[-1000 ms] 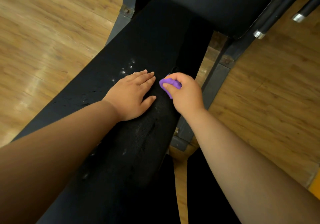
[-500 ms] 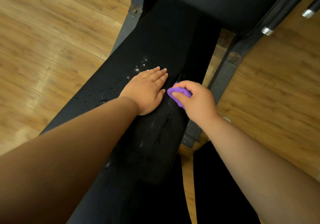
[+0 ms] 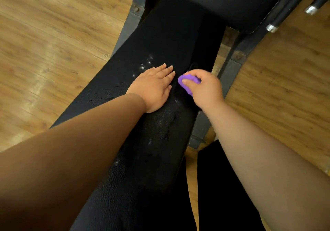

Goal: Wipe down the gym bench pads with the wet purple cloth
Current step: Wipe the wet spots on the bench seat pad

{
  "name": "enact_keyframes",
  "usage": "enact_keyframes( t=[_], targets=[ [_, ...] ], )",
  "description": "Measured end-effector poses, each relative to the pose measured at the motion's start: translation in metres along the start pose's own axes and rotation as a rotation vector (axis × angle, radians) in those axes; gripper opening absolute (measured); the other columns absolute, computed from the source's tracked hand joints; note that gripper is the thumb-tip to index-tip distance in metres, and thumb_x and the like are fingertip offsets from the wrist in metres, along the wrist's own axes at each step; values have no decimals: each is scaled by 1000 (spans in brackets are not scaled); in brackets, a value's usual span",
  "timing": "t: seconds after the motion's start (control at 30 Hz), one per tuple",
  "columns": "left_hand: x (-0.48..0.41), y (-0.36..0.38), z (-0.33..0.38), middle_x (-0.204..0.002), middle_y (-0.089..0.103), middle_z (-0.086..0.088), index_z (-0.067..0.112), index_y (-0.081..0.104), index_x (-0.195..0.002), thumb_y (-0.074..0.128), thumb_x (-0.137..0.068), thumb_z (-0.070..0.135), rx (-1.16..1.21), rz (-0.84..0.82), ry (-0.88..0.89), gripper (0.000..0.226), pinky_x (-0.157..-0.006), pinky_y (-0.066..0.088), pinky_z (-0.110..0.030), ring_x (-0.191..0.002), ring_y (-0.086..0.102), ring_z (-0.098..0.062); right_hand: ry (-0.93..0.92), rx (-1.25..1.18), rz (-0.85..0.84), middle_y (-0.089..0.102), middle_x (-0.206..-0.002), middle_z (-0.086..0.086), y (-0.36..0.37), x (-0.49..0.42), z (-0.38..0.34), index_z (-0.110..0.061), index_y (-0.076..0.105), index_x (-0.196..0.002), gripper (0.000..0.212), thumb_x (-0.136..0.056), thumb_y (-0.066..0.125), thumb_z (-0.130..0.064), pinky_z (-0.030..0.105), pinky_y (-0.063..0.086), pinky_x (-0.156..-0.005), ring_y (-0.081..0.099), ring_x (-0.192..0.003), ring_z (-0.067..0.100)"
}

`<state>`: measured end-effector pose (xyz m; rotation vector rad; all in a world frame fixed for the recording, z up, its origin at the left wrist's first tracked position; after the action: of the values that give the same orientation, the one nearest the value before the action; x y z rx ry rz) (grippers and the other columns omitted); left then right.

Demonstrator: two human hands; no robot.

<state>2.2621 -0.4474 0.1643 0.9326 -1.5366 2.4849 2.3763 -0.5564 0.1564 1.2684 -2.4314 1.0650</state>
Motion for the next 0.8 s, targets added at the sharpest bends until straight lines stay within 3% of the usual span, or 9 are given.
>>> enact_keyframes(
  t=[0.13,0.27,0.43,0.63,0.8],
  targets=[
    [1,-1,0,-163,9,0,16,17,-154,27,-105,31,-4,-3,-1,53,-119,0,-29,-150,2,-16,-37,20,8,61,-97,-9,7,20,-6,-27,67,-92,13,-89,65,-14,6,36,-72,55,-90,7],
    [1,-1,0,-163,9,0,16,17,-154,26,-105,31,9,-1,5,52,-119,-1,-28,-150,2,-16,-104,35,-44,57,-96,-10,8,54,-4,-16,72,-99,13,-87,67,-12,-3,33,-73,50,-82,-4],
    [0,0,-2,-162,11,0,16,18,-154,25,-105,33,9,7,10,52,-120,1,-29,-150,3,-15,-6,30,9,65,-103,-1,5,12,-6,-28,64,-90,14,-90,63,-15,7,40,-68,54,-89,7],
    [0,-1,0,-162,11,1,17,18,-154,25,-105,32,7,-5,2,52,-119,0,-29,-150,3,-15,-54,22,-25,56,-98,-11,12,57,-4,-17,71,-101,12,-90,64,-17,-2,34,-71,50,-83,-1],
    [0,-2,0,-163,10,1,17,16,-155,24,-105,33,3,-13,-5,53,-119,0,-29,-150,1,-15,-37,55,-23,61,-104,-5,7,34,-3,-18,70,-103,13,-92,62,-18,2,37,-69,51,-87,2]
  ],
)
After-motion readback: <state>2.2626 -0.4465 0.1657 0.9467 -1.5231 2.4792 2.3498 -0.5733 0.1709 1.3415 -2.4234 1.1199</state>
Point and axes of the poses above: each hand's wrist, its own x-axis away from the middle knuckle, its own y-axis out of the palm, z = x × y, the point moved 3 cm from there along -x, towards the middle knuckle
